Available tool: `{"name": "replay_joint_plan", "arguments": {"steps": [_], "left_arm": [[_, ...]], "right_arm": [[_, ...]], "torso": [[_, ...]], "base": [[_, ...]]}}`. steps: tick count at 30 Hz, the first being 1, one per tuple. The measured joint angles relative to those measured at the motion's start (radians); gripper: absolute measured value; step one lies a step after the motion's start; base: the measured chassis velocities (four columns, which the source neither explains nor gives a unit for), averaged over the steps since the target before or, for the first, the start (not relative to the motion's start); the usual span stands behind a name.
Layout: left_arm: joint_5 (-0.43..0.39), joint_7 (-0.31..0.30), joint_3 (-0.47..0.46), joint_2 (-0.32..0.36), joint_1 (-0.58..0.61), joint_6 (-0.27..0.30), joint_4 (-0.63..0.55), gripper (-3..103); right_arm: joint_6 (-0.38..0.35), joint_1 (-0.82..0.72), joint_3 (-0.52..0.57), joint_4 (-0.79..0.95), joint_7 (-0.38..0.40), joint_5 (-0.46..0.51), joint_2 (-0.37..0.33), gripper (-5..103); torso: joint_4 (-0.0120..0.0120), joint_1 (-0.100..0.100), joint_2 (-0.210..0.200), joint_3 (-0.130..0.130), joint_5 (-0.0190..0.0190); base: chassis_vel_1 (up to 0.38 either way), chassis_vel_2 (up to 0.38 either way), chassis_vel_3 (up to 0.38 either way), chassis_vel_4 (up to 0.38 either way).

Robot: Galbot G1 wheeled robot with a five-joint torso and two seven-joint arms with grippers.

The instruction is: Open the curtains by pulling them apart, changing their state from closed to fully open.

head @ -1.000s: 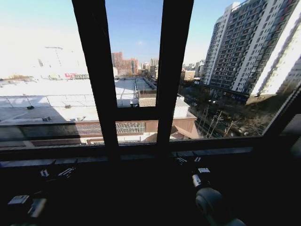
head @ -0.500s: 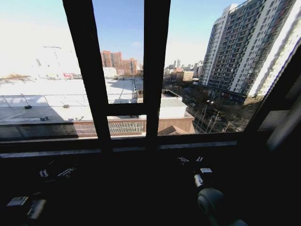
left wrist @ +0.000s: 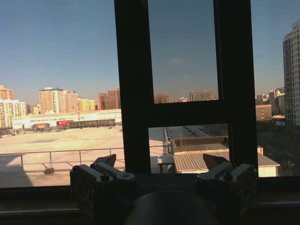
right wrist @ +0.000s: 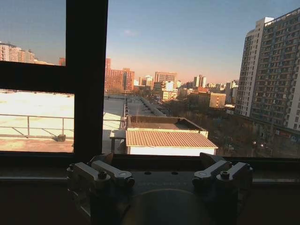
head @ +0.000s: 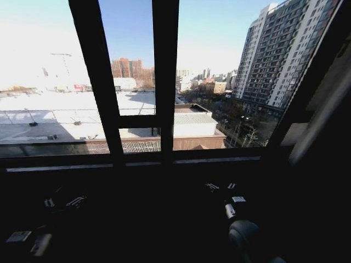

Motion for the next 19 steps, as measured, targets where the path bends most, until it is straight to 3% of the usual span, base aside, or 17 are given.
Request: {"name": "replay_joint_plan", "arguments": {"steps": [10,13,19], "left_arm": [[-0.004,0.001,0.001,0.009,-0.002,-0.005,0.015,100],[-0.005,0.003,0.001,0.011,-0.001,-0.010,0.022,100],[-0.008,0.003,0.000,0.014,0.001,-0.039,0.048,100]], "right_arm": [[0.033,-0.001,-0.018,-0.014,-0.014,-0.047,0.013,100],[0.036,-0.003,-0.021,-0.016,-0.015,-0.052,0.017,100],[0.037,-0.004,-0.026,-0.016,-0.015,-0.057,0.021,100]], "torso": [[-0.0002,-0.001,0.000,0.000,0.0002],[-0.0004,-0.001,0.001,0.000,0.0011],[0.0001,0.000,0.000,0.000,-0.0009]], "base": [[0.040,-0.362,-0.030,0.348],[0.093,-0.165,-0.097,0.204],[0.024,0.002,-0.038,0.011]]}}
